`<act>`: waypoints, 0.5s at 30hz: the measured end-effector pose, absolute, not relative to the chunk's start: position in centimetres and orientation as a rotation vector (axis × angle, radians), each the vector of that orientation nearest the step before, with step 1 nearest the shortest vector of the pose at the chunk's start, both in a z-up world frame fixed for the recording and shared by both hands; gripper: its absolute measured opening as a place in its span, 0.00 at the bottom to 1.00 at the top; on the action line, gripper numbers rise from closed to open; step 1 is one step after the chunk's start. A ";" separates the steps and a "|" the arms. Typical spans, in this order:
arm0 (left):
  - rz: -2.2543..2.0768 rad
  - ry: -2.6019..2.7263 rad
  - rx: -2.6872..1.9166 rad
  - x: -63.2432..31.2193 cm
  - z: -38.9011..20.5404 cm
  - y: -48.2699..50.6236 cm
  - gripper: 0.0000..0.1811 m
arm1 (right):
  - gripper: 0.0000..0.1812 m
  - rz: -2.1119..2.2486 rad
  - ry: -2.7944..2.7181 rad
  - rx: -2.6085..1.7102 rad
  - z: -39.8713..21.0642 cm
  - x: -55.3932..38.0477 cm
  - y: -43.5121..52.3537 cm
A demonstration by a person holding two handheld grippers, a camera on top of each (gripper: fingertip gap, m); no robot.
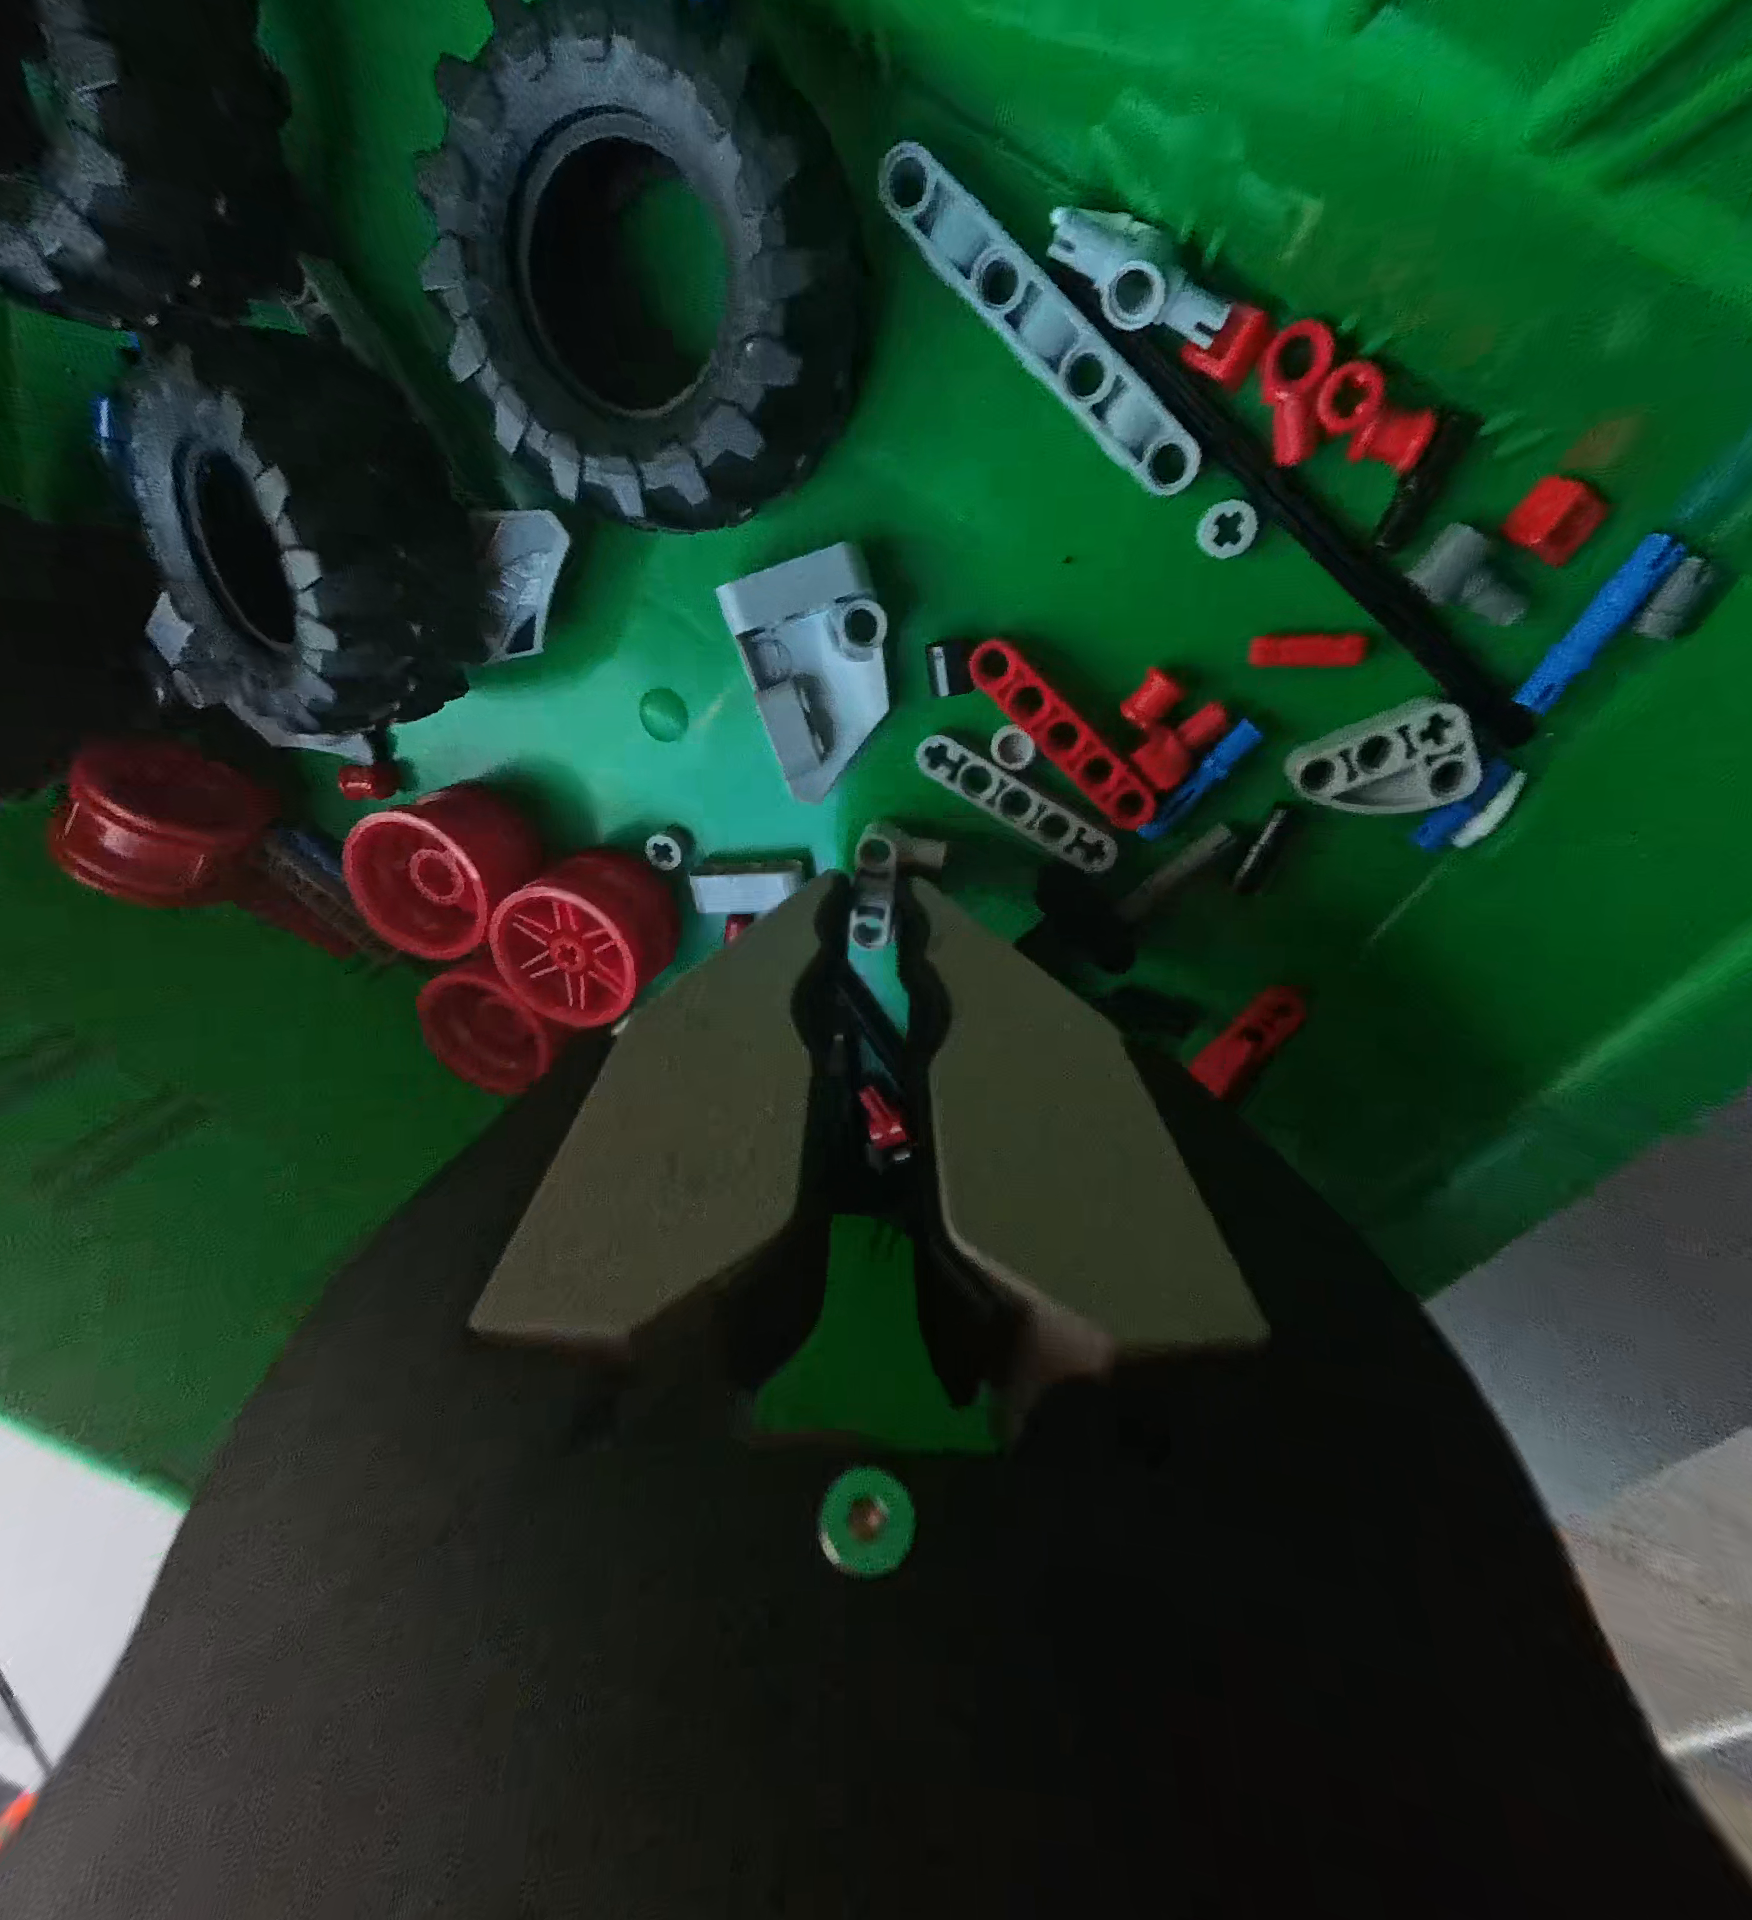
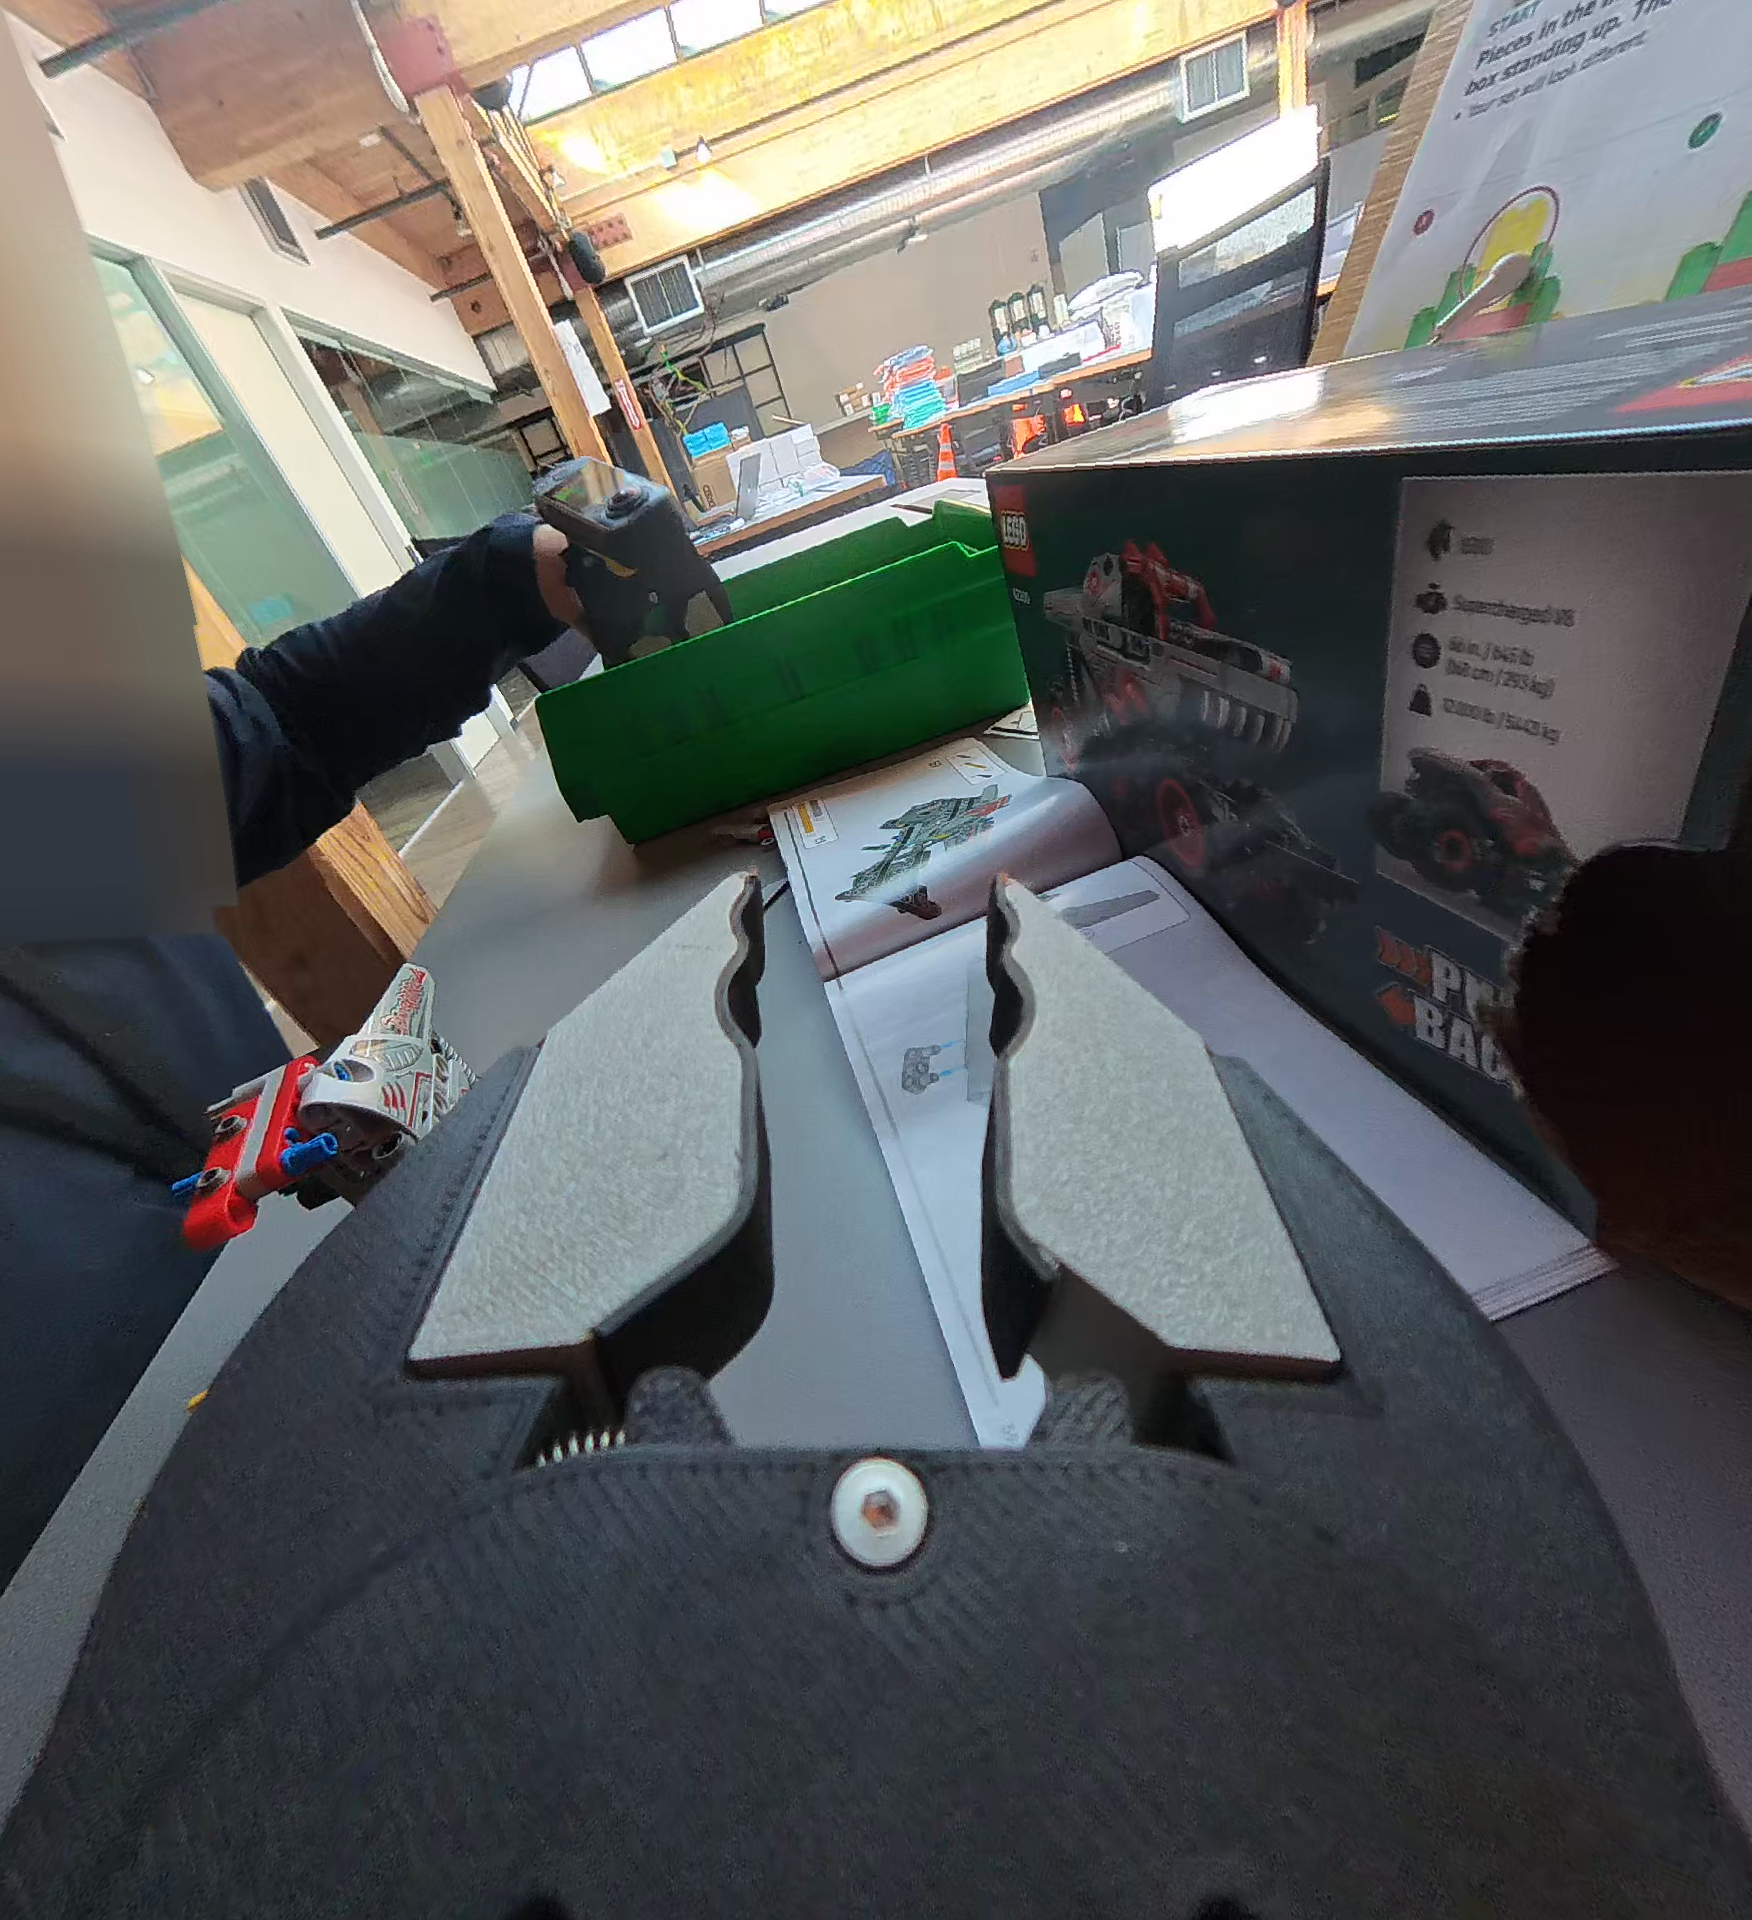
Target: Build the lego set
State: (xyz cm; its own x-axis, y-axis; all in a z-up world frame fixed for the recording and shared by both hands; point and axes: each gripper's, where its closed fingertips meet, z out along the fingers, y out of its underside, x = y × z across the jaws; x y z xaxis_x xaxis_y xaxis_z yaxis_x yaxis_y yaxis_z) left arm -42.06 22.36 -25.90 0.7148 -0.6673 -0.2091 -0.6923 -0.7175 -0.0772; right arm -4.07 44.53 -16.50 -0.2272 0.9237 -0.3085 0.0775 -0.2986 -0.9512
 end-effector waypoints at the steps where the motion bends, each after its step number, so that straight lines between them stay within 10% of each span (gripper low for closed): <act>1: 0.297 1.060 -2.750 -42.4 -25.4 22.6 0.03 | 0.22 1.600 -1.258 -1.346 -16.5 -4.1 44.5; 15: 0.021 0.564 -2.038 -23.7 -10.1 23.9 0.03 | 0.19 1.569 -1.345 -1.322 -16.9 -4.3 43.1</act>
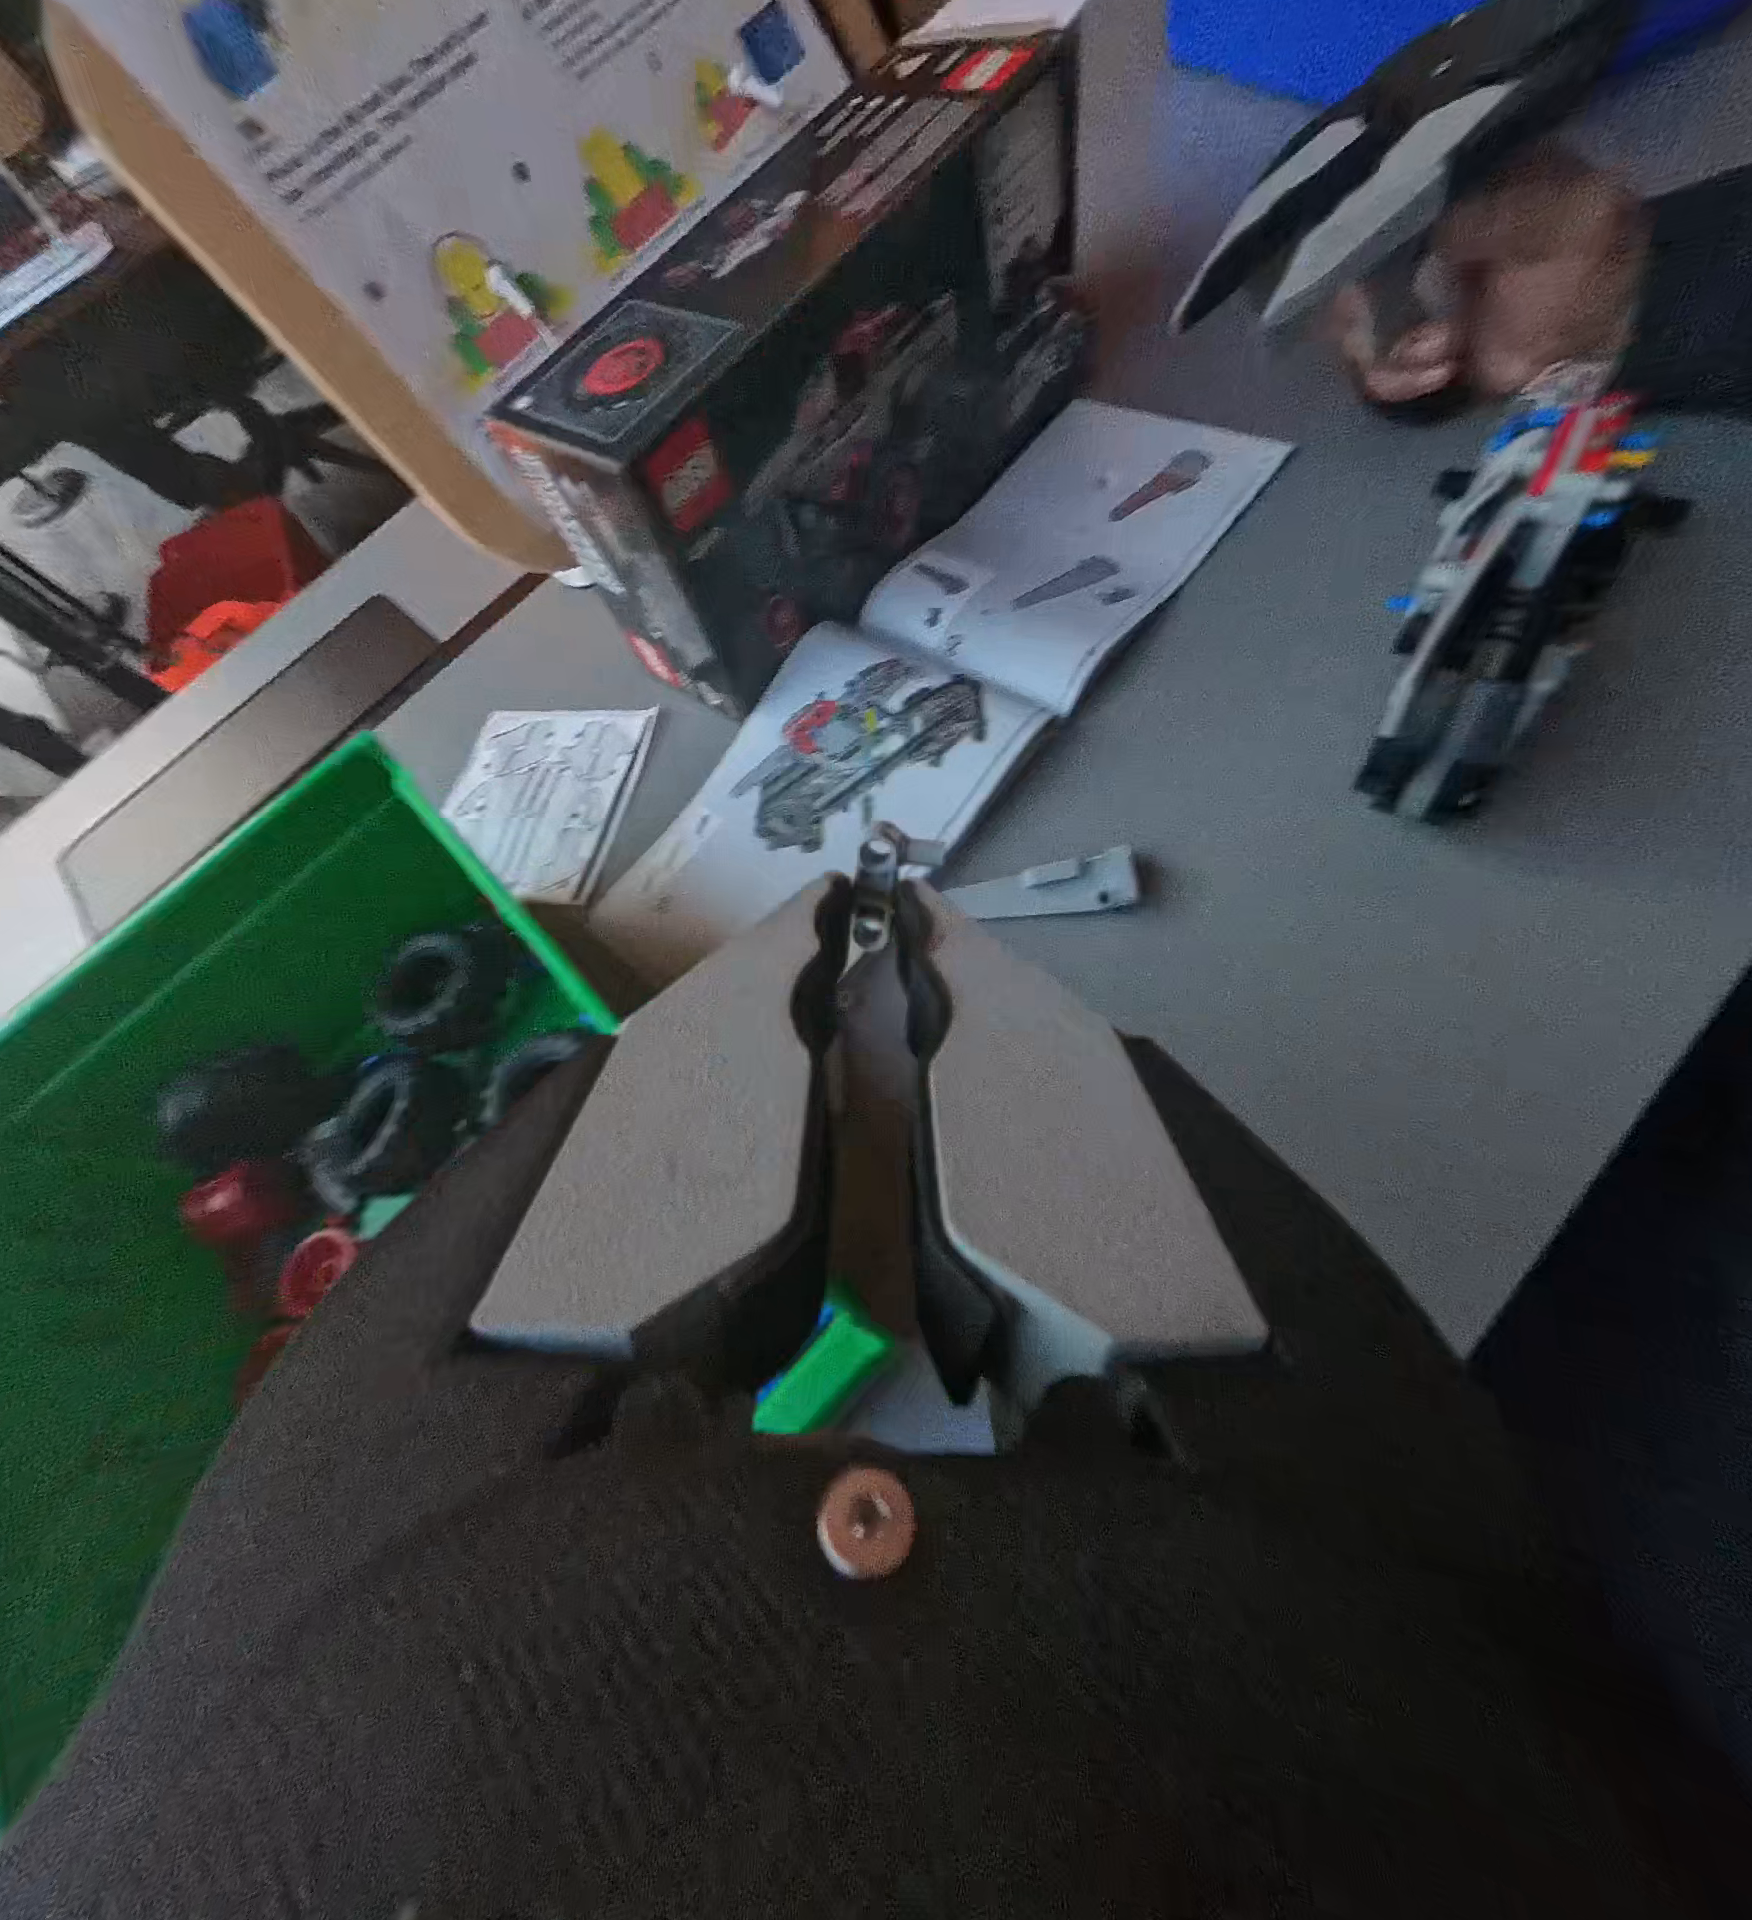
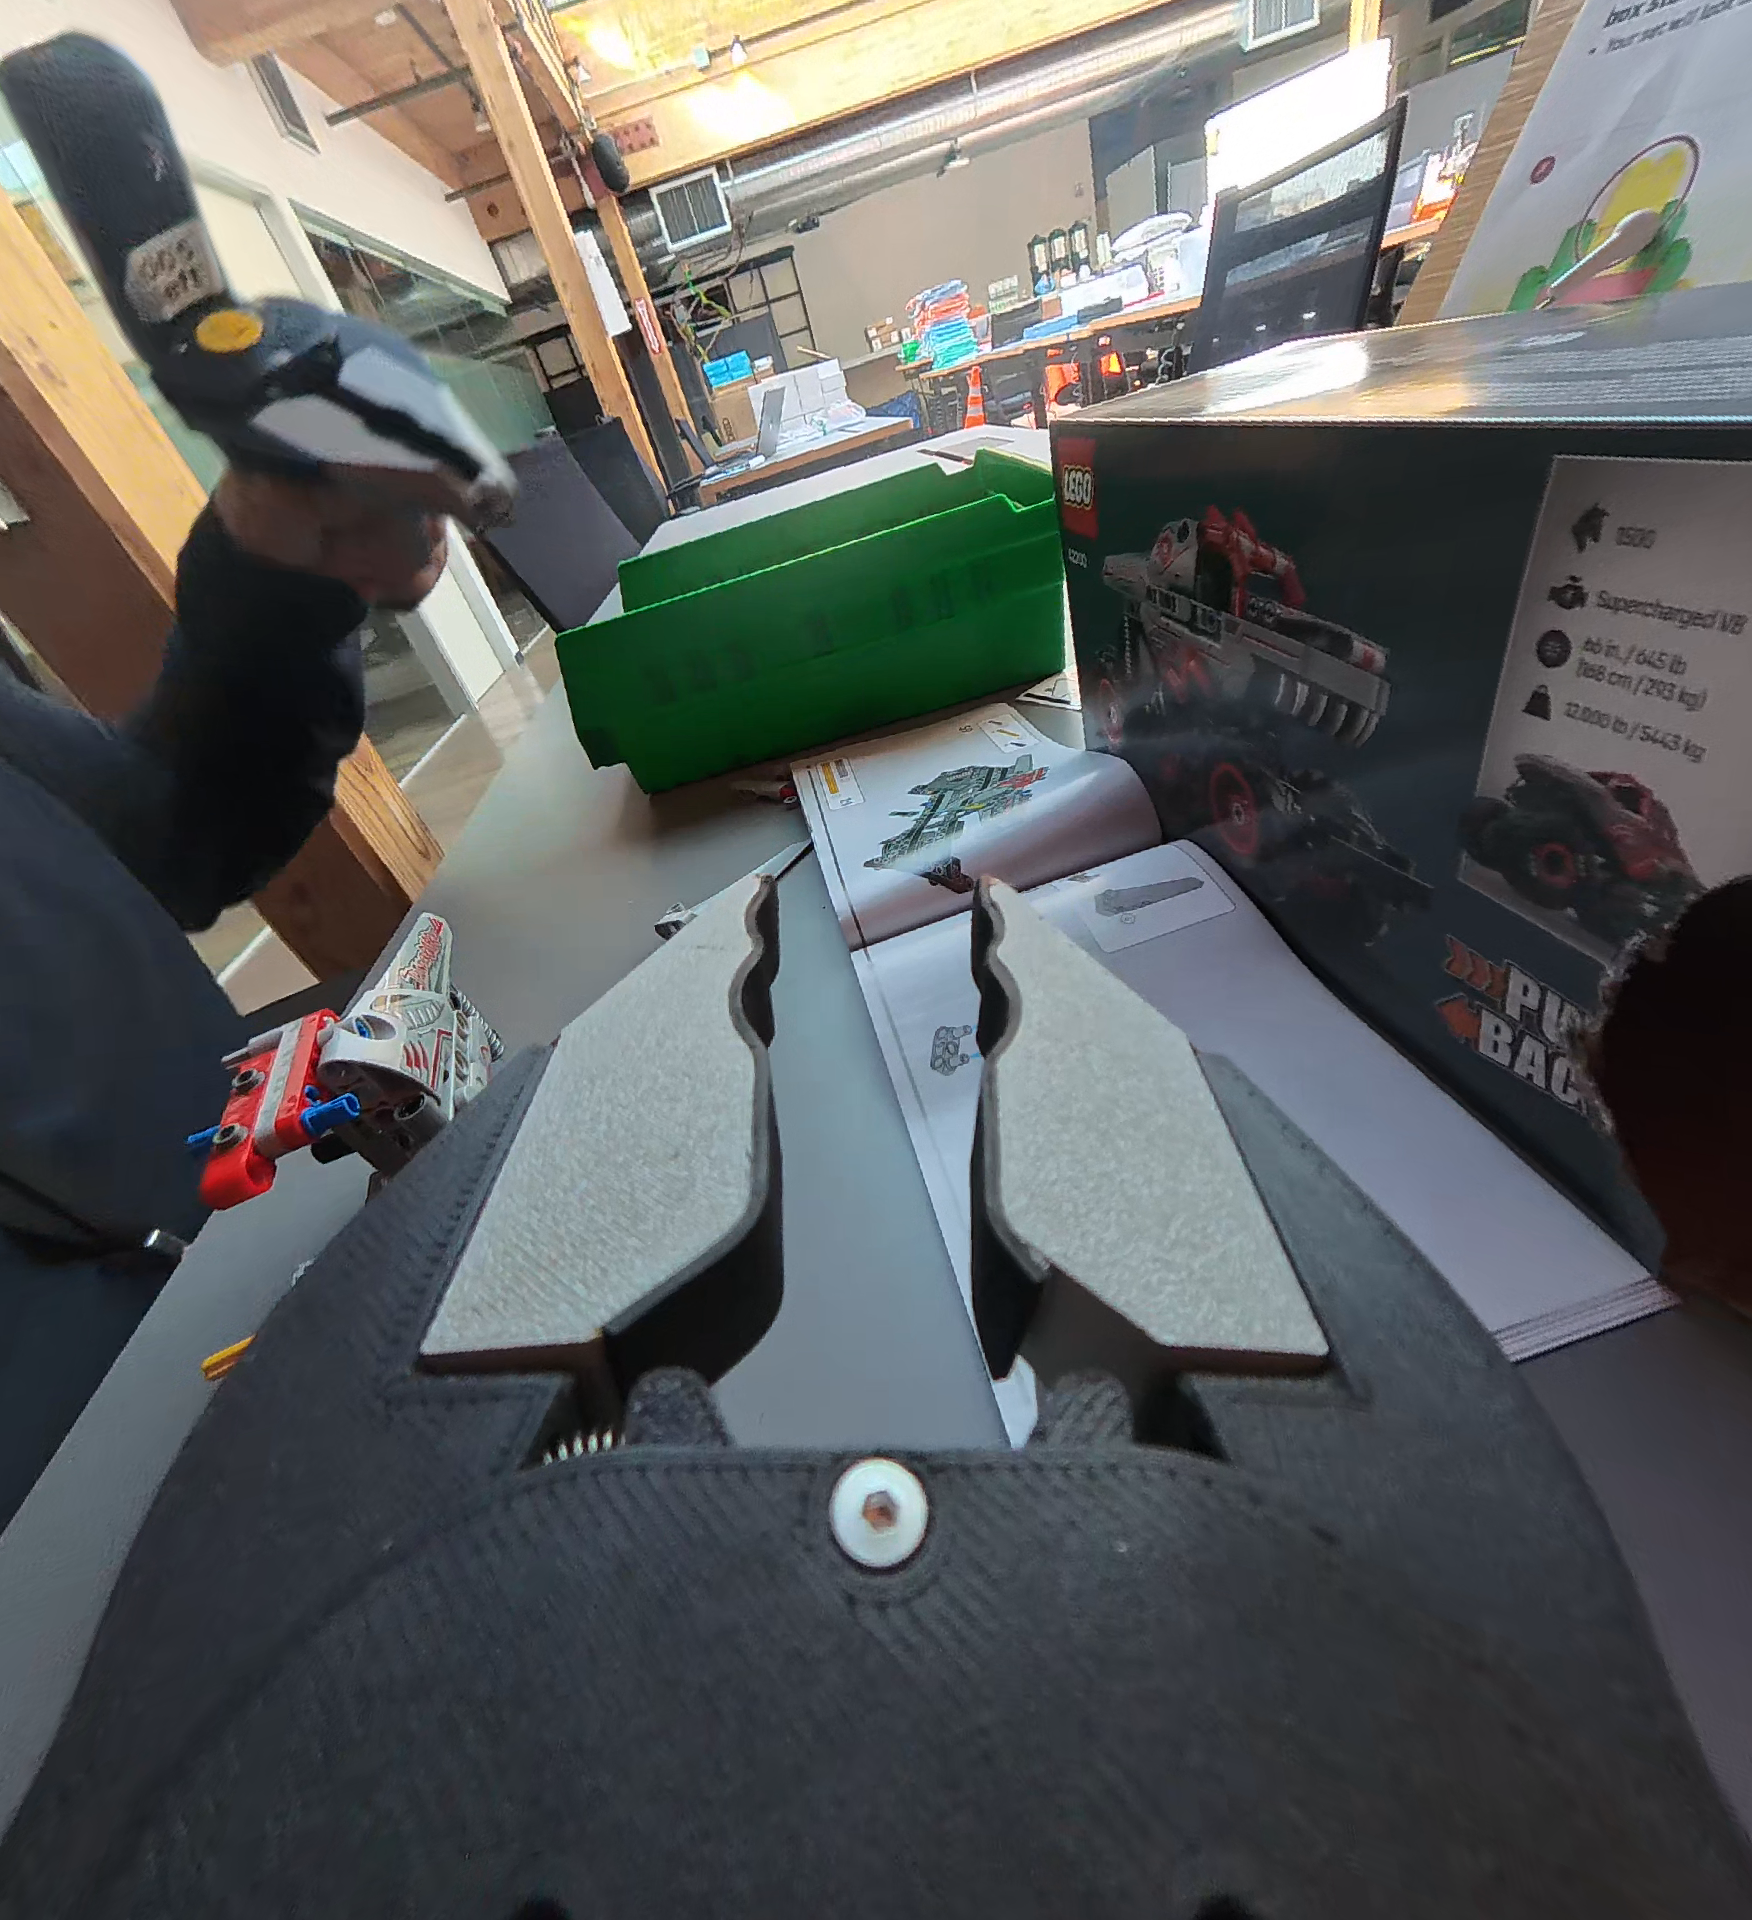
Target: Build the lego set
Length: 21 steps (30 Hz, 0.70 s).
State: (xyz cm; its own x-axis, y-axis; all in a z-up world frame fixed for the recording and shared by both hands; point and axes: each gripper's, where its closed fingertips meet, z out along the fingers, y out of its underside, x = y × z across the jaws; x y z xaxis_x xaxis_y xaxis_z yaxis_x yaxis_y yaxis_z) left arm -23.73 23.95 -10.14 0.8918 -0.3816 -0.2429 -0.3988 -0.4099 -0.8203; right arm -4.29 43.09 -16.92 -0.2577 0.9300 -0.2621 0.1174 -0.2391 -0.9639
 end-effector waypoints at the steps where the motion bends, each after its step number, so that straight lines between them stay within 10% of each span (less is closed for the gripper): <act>1: -0.082 0.570 -2.032 -21.2 -11.2 23.8 0.03 | 0.18 1.569 -1.340 -1.321 -16.9 -4.3 43.1; 12: -0.563 0.481 -2.430 -14.2 -25.6 26.1 0.03 | 0.18 1.536 -1.360 -1.322 -17.1 -4.3 42.9; 21: -0.465 0.451 -2.382 -14.4 -25.9 27.6 0.07 | 0.18 1.553 -1.367 -1.331 -17.2 -4.3 42.8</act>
State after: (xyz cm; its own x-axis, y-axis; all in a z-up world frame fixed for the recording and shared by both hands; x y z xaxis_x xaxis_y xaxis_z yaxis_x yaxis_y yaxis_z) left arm -14.40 27.60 -25.87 0.8772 -0.4317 0.2103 -0.1965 -0.7223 -0.6631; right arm -4.31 42.83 -17.18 -0.2566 0.9318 -0.2569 0.1367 -0.2281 -0.9640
